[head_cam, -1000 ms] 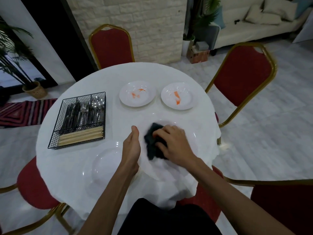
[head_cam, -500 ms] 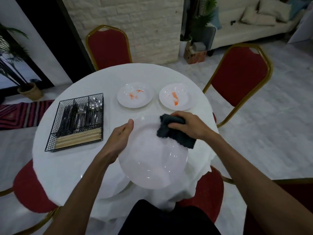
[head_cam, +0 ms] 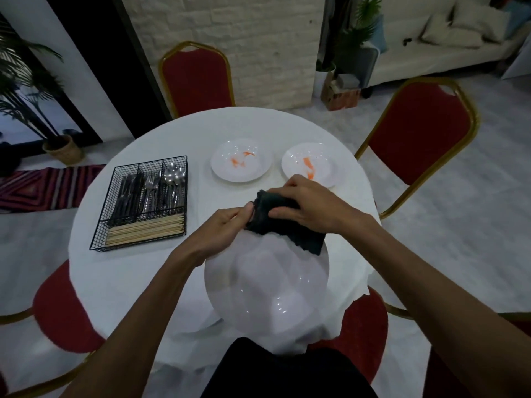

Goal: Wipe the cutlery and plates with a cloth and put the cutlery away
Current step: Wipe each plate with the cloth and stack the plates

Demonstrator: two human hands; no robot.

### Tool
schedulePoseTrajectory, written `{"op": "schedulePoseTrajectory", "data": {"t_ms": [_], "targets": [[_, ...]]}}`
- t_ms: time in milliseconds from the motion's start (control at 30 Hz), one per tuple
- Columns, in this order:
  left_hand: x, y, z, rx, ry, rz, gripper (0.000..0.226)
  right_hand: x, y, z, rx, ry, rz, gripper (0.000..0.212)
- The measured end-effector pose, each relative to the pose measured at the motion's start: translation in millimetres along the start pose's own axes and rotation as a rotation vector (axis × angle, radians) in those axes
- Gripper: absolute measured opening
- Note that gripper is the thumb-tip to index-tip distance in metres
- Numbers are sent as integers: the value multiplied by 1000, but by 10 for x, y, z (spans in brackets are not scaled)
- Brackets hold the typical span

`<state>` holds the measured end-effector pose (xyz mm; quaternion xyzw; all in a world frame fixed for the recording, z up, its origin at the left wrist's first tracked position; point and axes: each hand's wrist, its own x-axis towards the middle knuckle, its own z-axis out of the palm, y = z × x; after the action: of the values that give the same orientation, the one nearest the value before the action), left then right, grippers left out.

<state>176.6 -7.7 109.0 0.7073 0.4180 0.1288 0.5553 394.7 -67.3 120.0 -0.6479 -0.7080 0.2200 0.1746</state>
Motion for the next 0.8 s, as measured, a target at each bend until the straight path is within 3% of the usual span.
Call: {"op": "schedulePoseTrajectory", "data": {"t_ms": [100,200,367,500,567,633,700,800], "targets": [[3,-24,-10,-6,-29,16,45,77,-101,152,122,-48,11,30],[-3,-35,-37,-64,78,50,46,66,23,229,358,59,171,35],[61,-111,-130,-186,572,-3,53,-137,130,665,982,471,612,37],[-14,-208,214,-409,803,-91,54,-217,43,883,1330,509,891,37],[-24,-376,255,-582,652,-139,42,-212,117,724,1238,459,855,42],[-21,-456,64,-676,307,-175,46,-227,249,445,1021,370,744,42],[12,-367,-107,-659,-16,-225,47,-228,327,110,774,201,597,39],[72,-81,-64,-503,-194,-236,52,-96,243,-198,454,-73,387,43]]}}
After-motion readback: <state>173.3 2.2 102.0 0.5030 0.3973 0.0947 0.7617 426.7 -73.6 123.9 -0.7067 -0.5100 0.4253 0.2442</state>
